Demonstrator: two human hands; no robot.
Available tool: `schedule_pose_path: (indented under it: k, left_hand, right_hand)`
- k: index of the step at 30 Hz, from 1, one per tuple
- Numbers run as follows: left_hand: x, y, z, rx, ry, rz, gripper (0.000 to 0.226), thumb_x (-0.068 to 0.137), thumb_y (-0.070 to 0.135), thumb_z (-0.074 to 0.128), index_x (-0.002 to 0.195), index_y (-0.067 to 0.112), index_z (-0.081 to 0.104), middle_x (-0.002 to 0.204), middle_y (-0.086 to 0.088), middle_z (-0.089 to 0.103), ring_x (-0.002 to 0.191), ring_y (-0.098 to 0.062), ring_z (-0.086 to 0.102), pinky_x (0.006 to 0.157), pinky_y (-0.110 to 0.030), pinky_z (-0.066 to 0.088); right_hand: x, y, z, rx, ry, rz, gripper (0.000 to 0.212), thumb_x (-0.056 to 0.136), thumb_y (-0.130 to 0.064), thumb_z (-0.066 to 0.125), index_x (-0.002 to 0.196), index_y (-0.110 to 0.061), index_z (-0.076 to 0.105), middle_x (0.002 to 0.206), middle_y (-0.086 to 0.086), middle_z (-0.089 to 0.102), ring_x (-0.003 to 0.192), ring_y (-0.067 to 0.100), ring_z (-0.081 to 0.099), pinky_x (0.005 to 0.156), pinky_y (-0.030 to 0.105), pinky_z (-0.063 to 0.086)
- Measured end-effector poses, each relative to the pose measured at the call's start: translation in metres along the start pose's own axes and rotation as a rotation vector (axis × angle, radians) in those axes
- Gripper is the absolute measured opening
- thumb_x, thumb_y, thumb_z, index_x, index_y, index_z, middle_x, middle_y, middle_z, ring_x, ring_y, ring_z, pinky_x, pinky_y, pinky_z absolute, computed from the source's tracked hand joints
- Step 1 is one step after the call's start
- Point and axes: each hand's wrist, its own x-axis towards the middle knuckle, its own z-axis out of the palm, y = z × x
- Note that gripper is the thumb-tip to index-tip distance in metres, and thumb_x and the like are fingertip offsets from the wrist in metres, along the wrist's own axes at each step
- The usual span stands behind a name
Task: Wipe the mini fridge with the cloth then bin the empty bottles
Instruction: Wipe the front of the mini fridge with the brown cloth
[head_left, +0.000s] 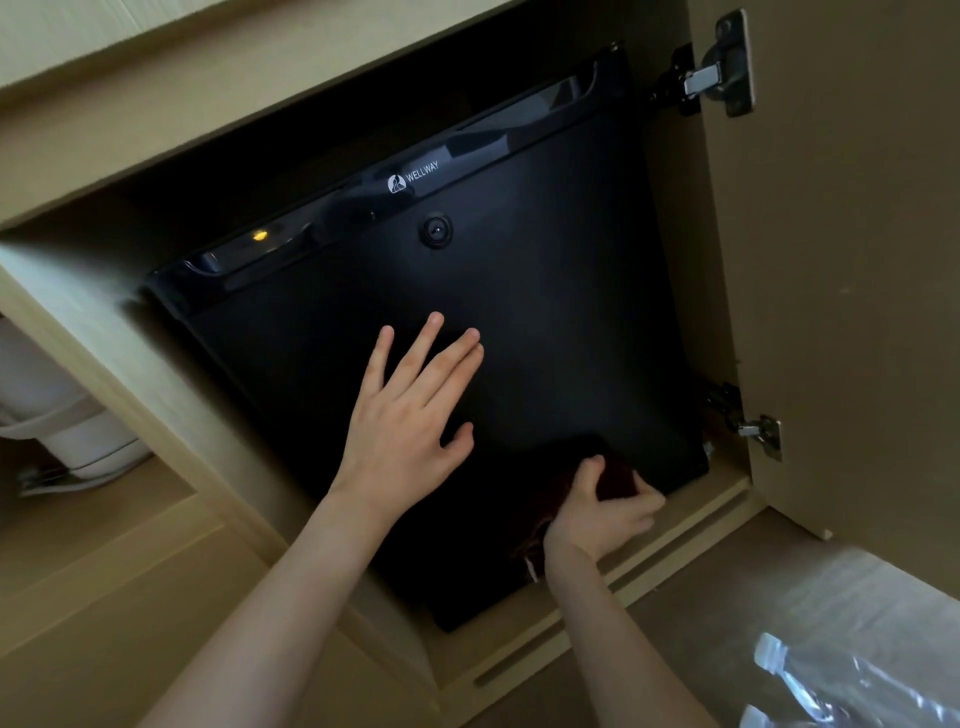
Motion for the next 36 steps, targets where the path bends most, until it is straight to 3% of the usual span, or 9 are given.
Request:
schedule_pose_path:
  k: [2,6,10,17,22,26,32,34,36]
  left_hand:
    - [0.001,0.003,0.001,0.005,0.009,0.002,0.077,0.079,0.033,0.071,0.149,0.017,0.042,0.159,0.004,0.035,0.154,-0.023,0.015,0.125,-0.051,0.001]
    - [0.004,0.006,0.005,0.02,0.035,0.017,0.07,0.08,0.035,0.067,0.146,0.022,0.046,0.158,0.003,0.038,0.154,-0.025,0.016,0.124,-0.054,-0.002]
    - [0.004,0.006,0.008,0.024,0.054,0.004,0.067,0.081,0.036,0.063,0.145,0.023,0.048,0.158,0.004,0.039,0.154,-0.025,0.015,0.123,-0.055,-0.002]
    - [0.008,0.011,0.009,0.025,0.05,-0.008,0.069,0.078,0.034,0.071,0.143,0.022,0.049,0.156,0.004,0.04,0.154,-0.026,0.016,0.122,-0.059,-0.004]
    - [0.012,0.015,0.011,0.019,0.041,0.033,0.069,0.078,0.036,0.067,0.144,0.021,0.049,0.157,0.003,0.039,0.154,-0.027,0.015,0.123,-0.056,-0.004]
    - [0.013,0.016,0.012,0.015,0.038,0.032,0.068,0.078,0.036,0.063,0.143,0.022,0.05,0.158,0.004,0.038,0.154,-0.025,0.014,0.123,-0.055,-0.002]
    - [0.013,0.019,0.011,0.003,0.021,0.01,0.071,0.076,0.033,0.068,0.143,0.023,0.049,0.158,0.007,0.038,0.154,-0.023,0.014,0.122,-0.057,-0.003]
    - [0.015,0.02,0.01,-0.012,0.019,0.014,0.071,0.075,0.031,0.069,0.143,0.023,0.049,0.158,0.006,0.038,0.154,-0.023,0.014,0.123,-0.056,-0.004]
    - [0.019,0.022,0.011,-0.036,0.014,0.033,0.071,0.075,0.03,0.069,0.143,0.021,0.049,0.158,0.004,0.037,0.154,-0.022,0.016,0.124,-0.053,-0.003]
  right_hand:
    - [0.0,-0.009,0.002,0.037,0.013,0.035,0.045,0.089,-0.028,0.071,0.124,-0.019,0.043,0.128,0.013,0.04,0.096,0.017,0.046,0.081,0.03,0.043]
    - [-0.012,-0.049,0.022,0.093,-0.141,-0.299,0.038,0.083,-0.035,0.073,0.109,-0.032,0.045,0.111,-0.007,0.042,0.092,0.005,0.055,0.069,0.01,0.045]
    - [-0.008,-0.053,0.027,0.097,-0.215,-0.49,0.038,0.082,-0.038,0.073,0.108,-0.038,0.046,0.11,-0.012,0.042,0.098,-0.004,0.053,0.069,0.007,0.048]
    - [0.023,-0.028,0.008,0.055,0.121,0.201,0.047,0.09,-0.03,0.07,0.125,-0.016,0.042,0.132,0.017,0.041,0.105,0.03,0.051,0.089,0.04,0.051]
    - [0.008,-0.067,0.023,0.078,-0.029,-0.192,0.038,0.086,-0.033,0.073,0.11,-0.03,0.042,0.114,-0.002,0.039,0.087,0.007,0.052,0.073,0.017,0.046]
    - [0.012,-0.071,0.027,0.041,-0.123,-0.438,0.038,0.082,-0.04,0.072,0.109,-0.036,0.044,0.113,-0.006,0.042,0.096,-0.008,0.053,0.068,0.004,0.046]
    - [0.041,-0.05,0.01,0.099,0.191,0.276,0.054,0.09,-0.032,0.069,0.133,-0.015,0.041,0.136,0.018,0.043,0.115,0.035,0.054,0.094,0.043,0.051]
    - [0.037,-0.06,0.011,0.101,0.131,0.214,0.055,0.09,-0.032,0.069,0.134,-0.016,0.04,0.139,0.018,0.04,0.115,0.034,0.053,0.092,0.039,0.052]
    - [0.027,-0.073,0.019,0.113,0.024,0.003,0.048,0.089,-0.031,0.071,0.127,-0.019,0.045,0.131,0.011,0.043,0.104,0.022,0.056,0.075,0.021,0.051]
